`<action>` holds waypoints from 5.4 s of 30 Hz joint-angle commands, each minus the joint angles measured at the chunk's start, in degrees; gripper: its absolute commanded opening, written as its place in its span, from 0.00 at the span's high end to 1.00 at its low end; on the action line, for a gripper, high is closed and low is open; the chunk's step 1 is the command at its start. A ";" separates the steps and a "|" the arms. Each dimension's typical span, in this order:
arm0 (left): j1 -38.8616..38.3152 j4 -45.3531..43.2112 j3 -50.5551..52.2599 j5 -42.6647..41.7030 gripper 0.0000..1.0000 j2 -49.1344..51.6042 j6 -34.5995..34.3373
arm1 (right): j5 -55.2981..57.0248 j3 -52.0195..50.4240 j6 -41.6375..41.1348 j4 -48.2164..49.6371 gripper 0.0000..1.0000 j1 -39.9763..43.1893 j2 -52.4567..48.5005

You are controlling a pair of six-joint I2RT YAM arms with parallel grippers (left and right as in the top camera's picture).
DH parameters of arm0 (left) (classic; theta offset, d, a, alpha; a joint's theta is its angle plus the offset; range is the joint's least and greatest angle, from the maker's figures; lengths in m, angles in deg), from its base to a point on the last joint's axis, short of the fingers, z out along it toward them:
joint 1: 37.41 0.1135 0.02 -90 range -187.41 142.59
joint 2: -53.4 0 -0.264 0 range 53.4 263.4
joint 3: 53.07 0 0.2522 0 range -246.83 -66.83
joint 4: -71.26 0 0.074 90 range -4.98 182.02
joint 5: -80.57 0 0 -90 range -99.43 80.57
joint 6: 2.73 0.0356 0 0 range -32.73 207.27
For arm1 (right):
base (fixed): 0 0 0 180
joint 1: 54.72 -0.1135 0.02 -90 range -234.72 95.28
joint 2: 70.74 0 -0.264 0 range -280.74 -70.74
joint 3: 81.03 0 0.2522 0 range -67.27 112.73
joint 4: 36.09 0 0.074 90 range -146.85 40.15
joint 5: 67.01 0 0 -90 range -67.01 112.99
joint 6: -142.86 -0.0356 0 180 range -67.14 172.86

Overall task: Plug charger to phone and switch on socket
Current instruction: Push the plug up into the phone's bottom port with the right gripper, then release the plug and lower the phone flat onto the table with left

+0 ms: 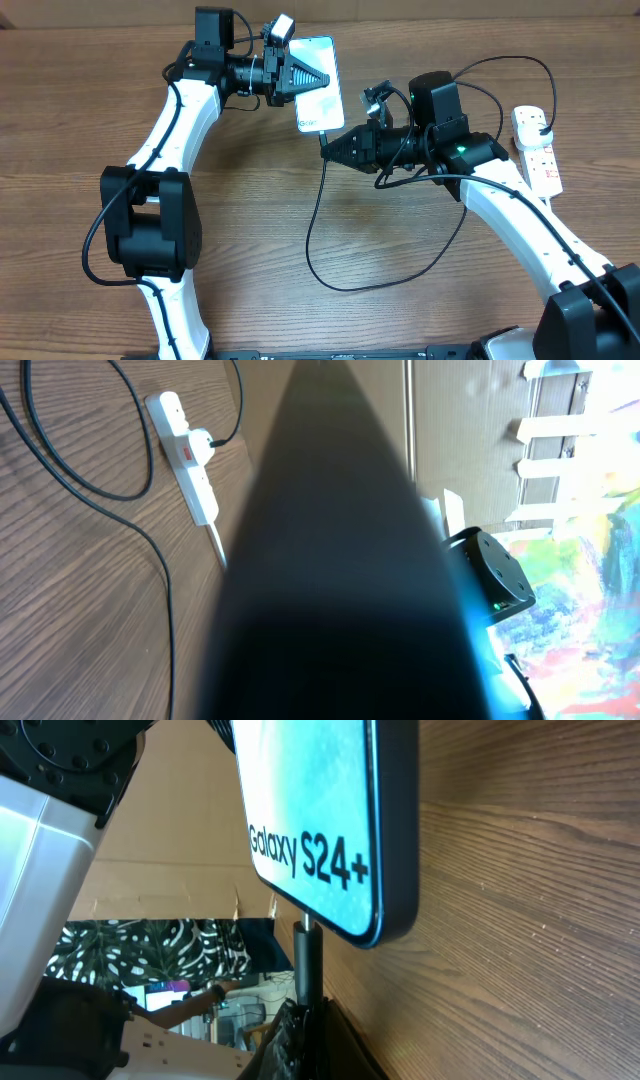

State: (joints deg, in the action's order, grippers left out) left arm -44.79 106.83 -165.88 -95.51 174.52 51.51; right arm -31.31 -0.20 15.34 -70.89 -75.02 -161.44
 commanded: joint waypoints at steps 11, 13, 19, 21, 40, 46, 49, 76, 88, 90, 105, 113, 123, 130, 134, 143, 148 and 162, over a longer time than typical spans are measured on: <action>-0.83 0.37 -0.74 -4.42 0.96 -0.04 0.52 | 5.18 0.50 -0.61 1.03 0.96 0.76 -0.17; -0.63 0.20 -0.74 -4.39 0.96 -0.04 -2.12 | 4.63 0.50 -0.61 1.11 0.96 0.76 -0.17; -0.15 0.20 -0.74 -3.89 0.96 -0.04 -5.75 | 4.48 0.50 -0.63 1.53 0.96 0.76 -0.17; -0.09 0.20 -0.74 -3.80 0.96 -0.04 -6.56 | 4.20 0.50 -0.63 1.92 0.96 0.76 -0.17; 0.33 -1.66 -0.74 -4.46 0.96 -0.04 -7.72 | 3.69 0.50 -7.23 6.71 0.96 0.81 -0.17; 0.33 -7.54 -0.74 -4.46 0.96 -0.04 -13.99 | 4.15 0.50 -9.64 9.18 0.96 0.81 -0.17; 0.33 -9.73 -0.74 -4.46 0.96 -0.04 -16.68 | 4.33 0.50 -9.62 9.18 0.96 0.81 -0.17; 0.33 -11.37 -0.76 -4.46 0.96 -0.04 -18.75 | 6.34 0.50 -13.51 12.04 0.96 1.40 -0.17; -0.04 -11.37 -0.74 -4.46 0.96 -0.04 -18.67 | 8.00 0.50 -13.49 12.33 0.96 1.40 -0.20; -0.15 -11.37 -0.74 -4.46 0.96 -0.04 -18.69 | 8.00 0.50 -13.46 12.87 0.96 1.40 -0.20; -0.90 -11.39 -0.74 -4.46 0.96 -0.04 -18.36 | 7.15 0.50 -13.25 16.22 0.96 1.42 -2.99; 0.39 -11.39 -0.74 -4.46 0.96 -0.04 -14.47 | 6.64 0.50 -10.16 12.09 0.69 1.49 -2.99; 0.98 -11.15 0.63 -3.61 0.96 0.00 -0.09 | -0.07 0.50 -8.46 11.21 0.47 7.45 -2.97; 1.03 -5.40 7.30 9.49 0.96 0.02 8.02 | 2.82 0.50 -0.85 3.15 0.45 11.04 -2.97; 1.03 -3.06 10.97 16.96 0.96 0.07 10.91 | 10.38 0.50 3.74 -3.91 0.45 10.93 -2.97; 1.03 10.14 12.24 36.13 0.96 0.13 17.99 | 16.61 0.50 8.28 -10.60 0.45 10.93 -2.97; 1.01 14.60 12.26 43.23 0.96 0.17 19.56 | 17.84 0.50 9.84 -13.27 0.46 10.93 -2.97; 0.92 18.93 12.76 49.00 0.96 3.28 20.55 | 20.39 0.50 12.52 -16.85 0.45 10.93 -2.97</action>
State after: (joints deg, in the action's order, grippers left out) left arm -44.02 125.56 -153.42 -46.40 176.16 70.81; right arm -11.88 -0.27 26.79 -87.94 -63.91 -164.17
